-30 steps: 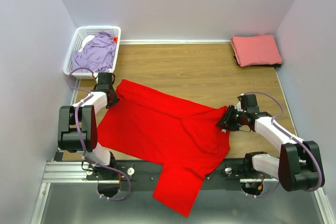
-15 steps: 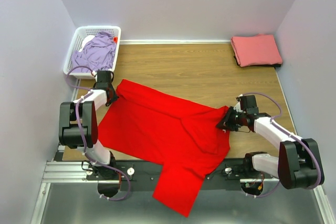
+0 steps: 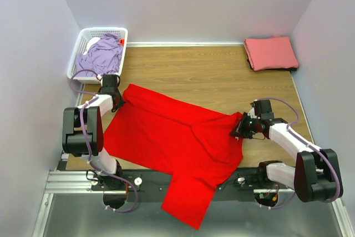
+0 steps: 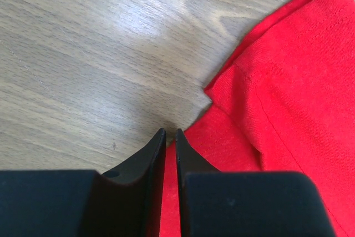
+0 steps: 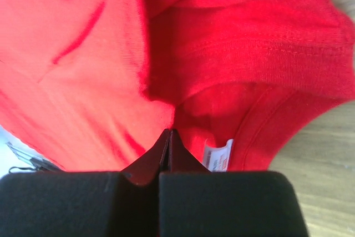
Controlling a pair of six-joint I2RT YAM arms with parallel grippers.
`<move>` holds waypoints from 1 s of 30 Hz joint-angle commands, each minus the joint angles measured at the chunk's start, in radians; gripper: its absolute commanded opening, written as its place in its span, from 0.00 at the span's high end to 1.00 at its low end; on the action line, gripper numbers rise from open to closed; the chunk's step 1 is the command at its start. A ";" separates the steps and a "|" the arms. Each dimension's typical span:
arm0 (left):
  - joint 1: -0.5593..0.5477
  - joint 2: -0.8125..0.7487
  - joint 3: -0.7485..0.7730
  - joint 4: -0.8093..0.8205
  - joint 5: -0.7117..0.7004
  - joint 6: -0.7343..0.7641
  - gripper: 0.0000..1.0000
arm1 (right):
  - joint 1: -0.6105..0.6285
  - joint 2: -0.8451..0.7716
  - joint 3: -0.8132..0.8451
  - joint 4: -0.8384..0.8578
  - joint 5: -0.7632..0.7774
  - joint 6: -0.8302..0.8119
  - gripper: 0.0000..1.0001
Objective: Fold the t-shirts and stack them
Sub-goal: Fold the tshirt
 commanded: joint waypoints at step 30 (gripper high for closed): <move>-0.008 -0.020 -0.022 -0.011 0.153 -0.034 0.92 | -0.010 0.032 0.197 -0.244 0.145 -0.025 0.99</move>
